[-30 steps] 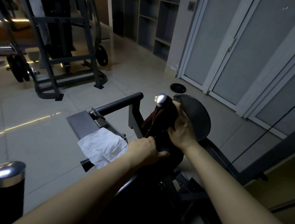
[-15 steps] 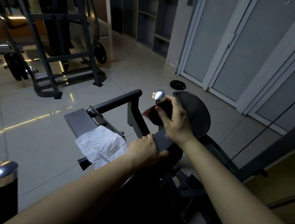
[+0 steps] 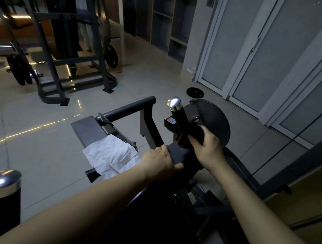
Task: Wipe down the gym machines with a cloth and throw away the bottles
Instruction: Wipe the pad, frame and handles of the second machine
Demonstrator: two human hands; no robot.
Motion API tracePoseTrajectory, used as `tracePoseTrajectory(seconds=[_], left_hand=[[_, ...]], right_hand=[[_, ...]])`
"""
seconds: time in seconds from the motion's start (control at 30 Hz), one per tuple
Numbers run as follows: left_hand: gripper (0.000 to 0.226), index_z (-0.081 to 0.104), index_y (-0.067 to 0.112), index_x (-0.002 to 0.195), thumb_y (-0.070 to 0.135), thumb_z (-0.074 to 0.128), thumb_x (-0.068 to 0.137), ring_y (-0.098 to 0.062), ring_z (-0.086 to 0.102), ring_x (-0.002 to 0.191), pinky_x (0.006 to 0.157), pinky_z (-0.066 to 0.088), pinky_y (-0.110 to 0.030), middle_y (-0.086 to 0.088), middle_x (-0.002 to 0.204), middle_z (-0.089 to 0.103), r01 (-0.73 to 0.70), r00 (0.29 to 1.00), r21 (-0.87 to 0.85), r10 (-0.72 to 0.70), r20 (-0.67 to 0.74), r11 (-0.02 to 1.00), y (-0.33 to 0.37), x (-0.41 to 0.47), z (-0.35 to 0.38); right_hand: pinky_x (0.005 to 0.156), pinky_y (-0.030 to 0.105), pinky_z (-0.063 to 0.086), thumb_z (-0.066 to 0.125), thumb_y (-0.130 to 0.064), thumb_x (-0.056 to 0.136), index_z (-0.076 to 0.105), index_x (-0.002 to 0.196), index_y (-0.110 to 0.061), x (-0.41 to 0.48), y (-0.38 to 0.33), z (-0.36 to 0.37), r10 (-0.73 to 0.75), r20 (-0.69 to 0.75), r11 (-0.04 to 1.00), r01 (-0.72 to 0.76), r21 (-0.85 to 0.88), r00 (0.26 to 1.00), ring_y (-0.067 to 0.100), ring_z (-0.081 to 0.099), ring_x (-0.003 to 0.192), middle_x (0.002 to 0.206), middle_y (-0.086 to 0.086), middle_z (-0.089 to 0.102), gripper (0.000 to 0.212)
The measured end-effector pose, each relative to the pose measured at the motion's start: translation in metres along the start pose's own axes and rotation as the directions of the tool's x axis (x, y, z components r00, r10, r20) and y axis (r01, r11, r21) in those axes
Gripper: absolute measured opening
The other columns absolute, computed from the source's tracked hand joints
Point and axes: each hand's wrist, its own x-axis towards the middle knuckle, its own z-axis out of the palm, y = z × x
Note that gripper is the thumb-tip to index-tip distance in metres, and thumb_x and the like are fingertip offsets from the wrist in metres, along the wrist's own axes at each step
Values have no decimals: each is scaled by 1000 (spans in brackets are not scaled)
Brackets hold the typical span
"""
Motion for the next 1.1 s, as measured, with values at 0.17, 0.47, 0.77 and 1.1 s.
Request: tracePoseTrajectory(seconds=[0.17,0.47,0.77,1.1], left_hand=[[91,40,-1,137,77,40,91,-37,58,117,91,47,-43,-17,126,55,37,999,-33,-38,-14,999,0,1,6],[93,45,4,134,84,41,85,-33,61,113,88,50,-42,-14,123,59,54,997,-77,-59,-57,996,-2,4,9],[72,55,17,128,74,60,84,-24,62,108,91,53,-39,-5,121,62,8,992,-332,-49,-114,943,4,-16,-46],[22,71,5,98,23,65,88,-28,61,80,71,46,-41,-15,87,69,-180,889,-982,-437,-136,-62,9,-28,-64]], right_hand=[[95,28,51,53,-50,97,48,141,-15,17,-63,15,-139,-183,977,165,136,973,13,60,116,128,5,63,56],[108,34,45,51,-32,101,47,143,-7,14,-15,42,-210,-201,975,219,23,957,22,54,128,138,11,57,49],[71,28,46,56,-22,98,62,104,-20,-20,-10,-7,240,-105,970,-241,8,965,21,65,91,92,-2,65,9],[79,27,58,40,-30,107,67,115,-12,-16,-87,-46,207,238,797,-305,521,949,16,71,95,111,8,71,33]])
